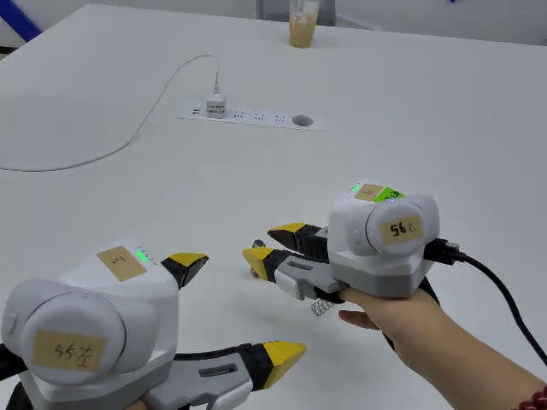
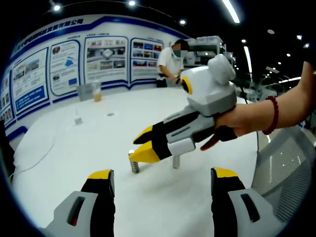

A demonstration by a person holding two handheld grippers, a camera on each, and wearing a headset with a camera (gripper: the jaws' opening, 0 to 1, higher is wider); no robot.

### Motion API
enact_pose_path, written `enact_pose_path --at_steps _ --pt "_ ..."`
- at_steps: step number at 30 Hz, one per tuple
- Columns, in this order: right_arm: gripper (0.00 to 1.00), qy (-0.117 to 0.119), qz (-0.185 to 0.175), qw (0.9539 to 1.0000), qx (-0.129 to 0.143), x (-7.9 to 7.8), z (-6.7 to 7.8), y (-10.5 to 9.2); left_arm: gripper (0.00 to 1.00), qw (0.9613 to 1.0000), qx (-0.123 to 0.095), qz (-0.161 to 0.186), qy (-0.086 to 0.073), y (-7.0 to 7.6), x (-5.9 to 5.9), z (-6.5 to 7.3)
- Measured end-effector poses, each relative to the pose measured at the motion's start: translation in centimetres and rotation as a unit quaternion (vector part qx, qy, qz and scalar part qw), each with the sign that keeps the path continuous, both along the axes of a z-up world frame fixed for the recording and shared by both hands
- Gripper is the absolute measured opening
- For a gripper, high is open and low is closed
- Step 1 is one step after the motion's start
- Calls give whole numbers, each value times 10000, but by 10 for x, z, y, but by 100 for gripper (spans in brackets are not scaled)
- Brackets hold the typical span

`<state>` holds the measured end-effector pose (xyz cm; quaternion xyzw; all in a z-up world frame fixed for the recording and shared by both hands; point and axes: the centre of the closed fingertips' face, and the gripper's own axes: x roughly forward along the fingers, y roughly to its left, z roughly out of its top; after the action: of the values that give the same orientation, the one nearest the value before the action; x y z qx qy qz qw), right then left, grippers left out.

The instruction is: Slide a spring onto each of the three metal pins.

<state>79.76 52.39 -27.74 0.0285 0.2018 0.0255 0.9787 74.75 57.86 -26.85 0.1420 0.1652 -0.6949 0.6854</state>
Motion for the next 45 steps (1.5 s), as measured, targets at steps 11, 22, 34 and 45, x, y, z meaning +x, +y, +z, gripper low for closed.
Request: enact_pose_path --at_steps 11,22,34,45 --pt "40 -57 -190 9997 137 -21 19 -7 74 9999 -126 -80 -13 -3 -5 5" --pt "50 -205 -503 9982 256 -50 41 -21 66 9989 -11 -438 -153 -14 -15 4" --pt "52 -265 -742 9962 363 -90 42 -36 57 9956 151 -861 -322 -35 -29 -11" --pt "53 -385 -963 9937 424 -117 37 -50 41 9956 313 -854 -214 -51 -24 -30"
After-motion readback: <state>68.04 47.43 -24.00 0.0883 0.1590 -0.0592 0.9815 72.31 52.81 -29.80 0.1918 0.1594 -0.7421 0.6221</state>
